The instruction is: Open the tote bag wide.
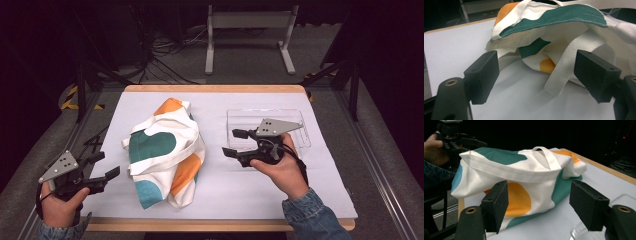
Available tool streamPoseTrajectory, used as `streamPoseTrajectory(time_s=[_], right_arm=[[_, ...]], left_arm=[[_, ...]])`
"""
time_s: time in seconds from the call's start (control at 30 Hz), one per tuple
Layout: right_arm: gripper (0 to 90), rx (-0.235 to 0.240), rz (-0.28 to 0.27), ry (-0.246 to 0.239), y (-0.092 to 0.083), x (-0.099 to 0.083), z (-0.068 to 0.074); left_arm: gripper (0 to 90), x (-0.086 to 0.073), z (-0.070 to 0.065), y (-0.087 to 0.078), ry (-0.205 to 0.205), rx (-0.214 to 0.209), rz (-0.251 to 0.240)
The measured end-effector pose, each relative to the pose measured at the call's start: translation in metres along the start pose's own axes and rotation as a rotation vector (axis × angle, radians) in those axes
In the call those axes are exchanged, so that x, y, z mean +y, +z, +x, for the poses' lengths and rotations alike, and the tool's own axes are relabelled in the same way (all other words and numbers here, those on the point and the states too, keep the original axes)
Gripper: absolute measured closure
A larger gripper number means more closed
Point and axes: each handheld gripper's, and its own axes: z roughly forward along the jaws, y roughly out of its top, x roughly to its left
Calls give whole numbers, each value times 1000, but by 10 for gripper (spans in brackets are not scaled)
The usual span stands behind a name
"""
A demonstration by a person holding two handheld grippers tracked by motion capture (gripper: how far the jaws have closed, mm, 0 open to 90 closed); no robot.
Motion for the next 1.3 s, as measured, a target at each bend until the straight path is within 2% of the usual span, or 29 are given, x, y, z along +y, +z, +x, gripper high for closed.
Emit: streamPoseTrajectory(time_s=[0.13, 0.27, 0.47, 0.8, 1.13, 1.2, 1.23, 1.3], right_arm=[[306, 14, -1, -9, 9, 5, 1], [306, 49, -9, -14, 23, 12, 4], [303, 87, -8, -30, 40, 19, 11], [272, 135, 7, -57, 68, 26, 18], [272, 224, 33, -111, 101, 34, 38], [270, 240, 36, -113, 104, 33, 39], [270, 265, 39, -113, 108, 32, 39], [276, 288, 56, -95, 114, 28, 39]], left_arm=[[214, -2, 0, 2, 0, 1, 14], [210, -3, -1, 5, 15, 4, 29], [215, -4, -2, 6, 14, 2, 40], [218, -9, 0, 2, -16, 20, 42], [216, -10, 1, 6, -14, 11, 48], [216, -10, 1, 6, -15, 11, 48], [216, -10, 1, 6, -15, 10, 47], [216, -10, 1, 6, -18, 8, 46]])
